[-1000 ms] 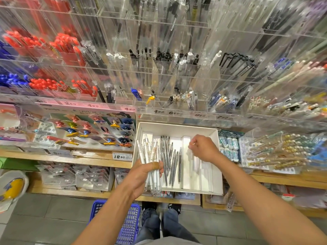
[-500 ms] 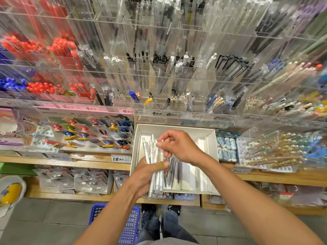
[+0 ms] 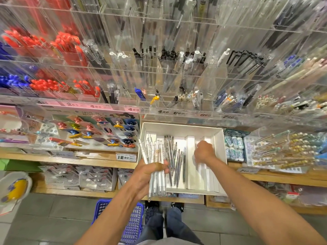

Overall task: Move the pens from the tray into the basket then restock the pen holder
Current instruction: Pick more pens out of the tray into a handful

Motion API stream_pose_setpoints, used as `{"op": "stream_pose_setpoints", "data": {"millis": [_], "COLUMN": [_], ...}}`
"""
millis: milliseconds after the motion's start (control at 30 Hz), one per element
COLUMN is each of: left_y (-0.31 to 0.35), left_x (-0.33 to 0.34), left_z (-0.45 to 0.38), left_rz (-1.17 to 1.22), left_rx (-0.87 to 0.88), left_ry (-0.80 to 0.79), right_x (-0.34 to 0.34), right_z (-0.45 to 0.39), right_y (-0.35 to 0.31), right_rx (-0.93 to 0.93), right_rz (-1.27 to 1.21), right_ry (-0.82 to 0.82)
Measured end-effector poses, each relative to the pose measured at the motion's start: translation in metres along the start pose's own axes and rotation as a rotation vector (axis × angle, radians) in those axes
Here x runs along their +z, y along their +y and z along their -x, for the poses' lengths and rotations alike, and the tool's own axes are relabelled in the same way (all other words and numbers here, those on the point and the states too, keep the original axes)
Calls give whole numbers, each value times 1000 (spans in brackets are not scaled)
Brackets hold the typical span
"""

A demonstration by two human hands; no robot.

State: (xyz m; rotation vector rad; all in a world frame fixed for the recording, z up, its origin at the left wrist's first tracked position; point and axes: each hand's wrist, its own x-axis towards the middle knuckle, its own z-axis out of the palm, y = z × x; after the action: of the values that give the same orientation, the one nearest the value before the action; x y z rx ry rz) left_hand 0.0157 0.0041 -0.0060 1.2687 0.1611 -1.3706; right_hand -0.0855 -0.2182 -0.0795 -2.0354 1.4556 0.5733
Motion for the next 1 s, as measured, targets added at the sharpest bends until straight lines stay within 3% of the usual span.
{"op": "stream_pose_setpoints", "data": {"millis": [200, 500, 1000], "left_y": [3, 6, 8], "left_x": [-10, -12, -17], "left_z": [1, 9, 10], "left_rz": [59, 63, 2], "left_rx": [-17, -42, -33], "left_ry": [-7, -6, 28], "right_x": [2, 0, 3], "right_z": [-9, -15, -17], "right_y": [-13, -21, -25], "right_rx": [71, 192, 217], "right_rz": [28, -247, -229], "right_ry": [31, -87, -121]}}
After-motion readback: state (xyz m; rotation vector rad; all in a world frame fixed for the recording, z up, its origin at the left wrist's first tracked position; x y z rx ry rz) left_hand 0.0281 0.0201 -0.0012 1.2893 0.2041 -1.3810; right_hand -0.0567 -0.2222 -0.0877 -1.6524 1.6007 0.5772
